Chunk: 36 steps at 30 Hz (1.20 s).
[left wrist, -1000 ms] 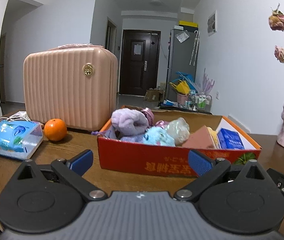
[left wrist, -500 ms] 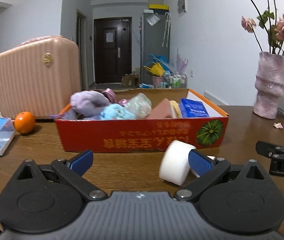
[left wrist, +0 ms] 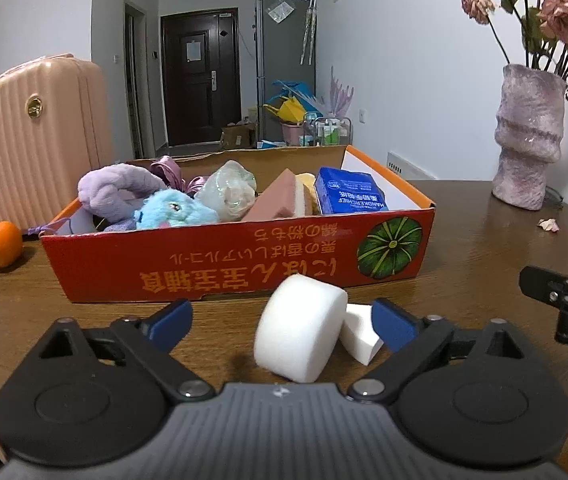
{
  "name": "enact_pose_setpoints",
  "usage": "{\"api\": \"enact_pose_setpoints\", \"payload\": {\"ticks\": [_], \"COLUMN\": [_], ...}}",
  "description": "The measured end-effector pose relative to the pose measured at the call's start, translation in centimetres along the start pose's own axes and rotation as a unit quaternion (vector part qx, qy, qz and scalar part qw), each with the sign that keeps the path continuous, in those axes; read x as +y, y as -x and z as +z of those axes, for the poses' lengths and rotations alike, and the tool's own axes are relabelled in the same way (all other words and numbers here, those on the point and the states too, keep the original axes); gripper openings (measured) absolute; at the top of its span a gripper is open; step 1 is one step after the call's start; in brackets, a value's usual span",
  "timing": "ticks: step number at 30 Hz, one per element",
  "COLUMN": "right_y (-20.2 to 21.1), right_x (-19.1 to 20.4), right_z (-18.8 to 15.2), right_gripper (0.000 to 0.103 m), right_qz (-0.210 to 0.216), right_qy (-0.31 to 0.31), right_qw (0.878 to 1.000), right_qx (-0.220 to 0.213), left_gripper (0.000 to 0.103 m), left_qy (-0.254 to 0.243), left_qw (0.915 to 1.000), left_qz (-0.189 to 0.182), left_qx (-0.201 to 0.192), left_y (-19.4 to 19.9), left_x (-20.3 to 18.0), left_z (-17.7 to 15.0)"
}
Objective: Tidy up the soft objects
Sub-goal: 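Grasp the white cylindrical sponge with the left gripper while the right gripper approaches the wedge sponge, then close the right gripper on the white wedge sponge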
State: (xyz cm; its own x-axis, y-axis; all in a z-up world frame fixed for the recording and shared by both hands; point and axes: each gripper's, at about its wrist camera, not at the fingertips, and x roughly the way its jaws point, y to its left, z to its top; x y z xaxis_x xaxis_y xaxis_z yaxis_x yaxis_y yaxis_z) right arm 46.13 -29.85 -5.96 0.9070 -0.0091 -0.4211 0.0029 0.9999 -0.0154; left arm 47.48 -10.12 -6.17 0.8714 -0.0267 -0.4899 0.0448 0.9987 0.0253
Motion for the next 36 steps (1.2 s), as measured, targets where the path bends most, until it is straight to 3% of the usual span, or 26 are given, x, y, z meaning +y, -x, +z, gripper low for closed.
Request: {"api": "enact_pose_setpoints", "payload": {"ticks": [3,6,8,9,21,36], "right_y": [-0.1,-0.2,-0.2,-0.2,0.1,-0.4], "right_x": [0.1,0.2,0.3,0.4,1.2,6.4], "right_z": [-0.1,-0.1,-0.1,-0.2,-0.2,-0.1], "right_gripper": [0.103,0.103,0.103,0.103,0.103,0.103], "right_qz": [0.002,0.0,-0.004,-0.008,-0.032,0.0], "right_qy": [0.001,0.003,0.005,0.007,-0.013,-0.031], "right_qw": [1.0,1.0,1.0,1.0,0.999,0.999], "right_qx": [0.002,0.003,0.002,0.0,0.002,0.02], "left_gripper": [0.083,0.058,0.036,0.031,0.03,0.03], "left_qy": [-0.006,-0.006,-0.002,0.0,0.006,0.022], "left_qw": [0.9999,0.9997,0.9993,0.9991,0.9991,0.9992], "left_qz": [0.007,-0.005,-0.018,-0.025,-0.035,-0.033], "left_qx": [0.007,0.023,0.033,0.036,0.025,-0.008], "left_y": [-0.8,-1.5,-1.8,-1.9,-1.0,1.1], "left_x": [-0.3,-0.1,0.1,0.2,0.5,3.8], "left_z": [0.1,0.1,0.1,0.1,0.3,1.0]}}
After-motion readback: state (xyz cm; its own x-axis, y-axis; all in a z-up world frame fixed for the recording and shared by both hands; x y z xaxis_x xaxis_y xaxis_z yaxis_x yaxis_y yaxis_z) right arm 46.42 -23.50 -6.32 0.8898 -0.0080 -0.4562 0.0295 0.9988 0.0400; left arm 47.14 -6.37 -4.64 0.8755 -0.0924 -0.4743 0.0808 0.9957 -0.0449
